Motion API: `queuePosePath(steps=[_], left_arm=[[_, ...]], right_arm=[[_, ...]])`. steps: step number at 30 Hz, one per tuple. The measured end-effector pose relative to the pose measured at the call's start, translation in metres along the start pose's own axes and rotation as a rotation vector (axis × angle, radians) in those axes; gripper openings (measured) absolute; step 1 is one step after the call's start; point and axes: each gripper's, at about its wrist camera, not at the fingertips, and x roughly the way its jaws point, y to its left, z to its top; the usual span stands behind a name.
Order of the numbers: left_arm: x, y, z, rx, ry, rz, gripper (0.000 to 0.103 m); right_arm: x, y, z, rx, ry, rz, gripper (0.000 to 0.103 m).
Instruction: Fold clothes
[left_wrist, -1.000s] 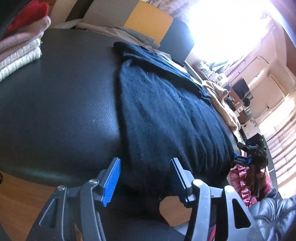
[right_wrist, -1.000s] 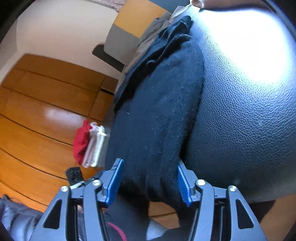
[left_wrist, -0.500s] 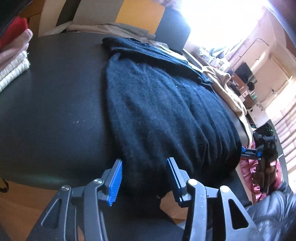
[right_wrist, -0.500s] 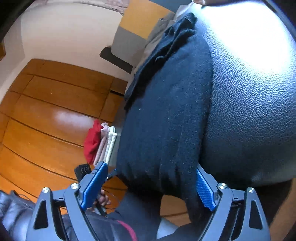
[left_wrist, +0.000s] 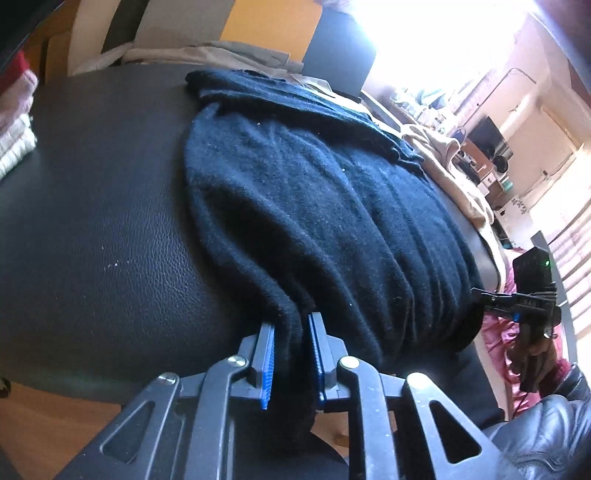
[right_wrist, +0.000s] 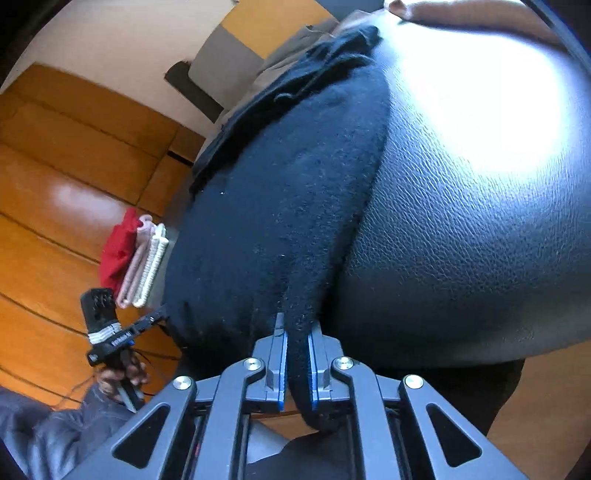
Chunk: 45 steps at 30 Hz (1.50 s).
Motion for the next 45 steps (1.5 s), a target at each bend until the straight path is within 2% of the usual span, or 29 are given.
queuePosePath(steps=[2, 4, 6, 11, 17, 22, 25, 27, 28, 30, 31, 32, 33, 35, 39, 45], left_arm=[[-0.001, 0.000, 0.000, -0.009, -0.008, 0.001, 0.010], [-0.006, 0.008, 0.005, -0.063, -0.021, -0.077, 0.010], [-0.012, 0.016, 0.010, -0.121, -0.034, -0.164, 0.010], [-0.032, 0.019, 0.039, -0.147, -0.101, -0.323, 0.010], [-0.047, 0.030, 0.089, -0.183, -0.211, -0.453, 0.010], [-0.042, 0.048, 0.154, -0.205, -0.282, -0.517, 0.009], [-0.014, 0.063, 0.203, -0.251, -0.294, -0.518, 0.009], [0.019, 0.076, 0.231, -0.296, -0.272, -0.471, 0.009], [0.039, 0.081, 0.242, -0.317, -0.239, -0.459, 0.009], [0.085, 0.092, 0.255, -0.345, -0.145, -0.361, 0.009], [0.107, 0.097, 0.254, -0.356, -0.077, -0.336, 0.009], [0.120, 0.100, 0.249, -0.359, -0.044, -0.326, 0.008], [0.130, 0.103, 0.242, -0.359, -0.021, -0.318, 0.007], [0.126, 0.106, 0.229, -0.367, -0.034, -0.340, 0.007], [0.101, 0.096, 0.191, -0.324, -0.010, -0.304, 0.007], [0.068, 0.082, 0.134, -0.359, 0.012, -0.287, 0.007]], right_arm=[[0.003, 0.011, -0.002, -0.032, -0.011, -0.056, 0.006], [0.000, 0.017, -0.003, -0.013, -0.022, -0.066, 0.008], [-0.004, 0.024, -0.001, -0.005, -0.040, -0.028, 0.008], [-0.011, 0.048, 0.019, -0.029, -0.080, 0.099, 0.008], [-0.016, 0.060, 0.067, -0.019, -0.147, 0.217, 0.008], [-0.014, 0.067, 0.141, -0.022, -0.235, 0.251, 0.008], [0.004, 0.052, 0.197, 0.016, -0.262, 0.203, 0.008], [0.026, 0.029, 0.226, 0.079, -0.249, 0.146, 0.008], [0.039, 0.015, 0.236, 0.119, -0.229, 0.119, 0.008], [0.065, -0.011, 0.251, 0.193, -0.187, 0.066, 0.008], [0.073, -0.019, 0.251, 0.211, -0.170, 0.055, 0.008], [0.076, -0.025, 0.247, 0.219, -0.170, 0.065, 0.004], [0.079, -0.030, 0.244, 0.227, -0.170, 0.076, 0.004], [0.077, -0.033, 0.232, 0.232, -0.180, 0.081, 0.004], [0.065, -0.029, 0.191, 0.226, -0.162, 0.115, 0.003], [0.051, -0.017, 0.138, 0.242, -0.132, 0.117, 0.003]])
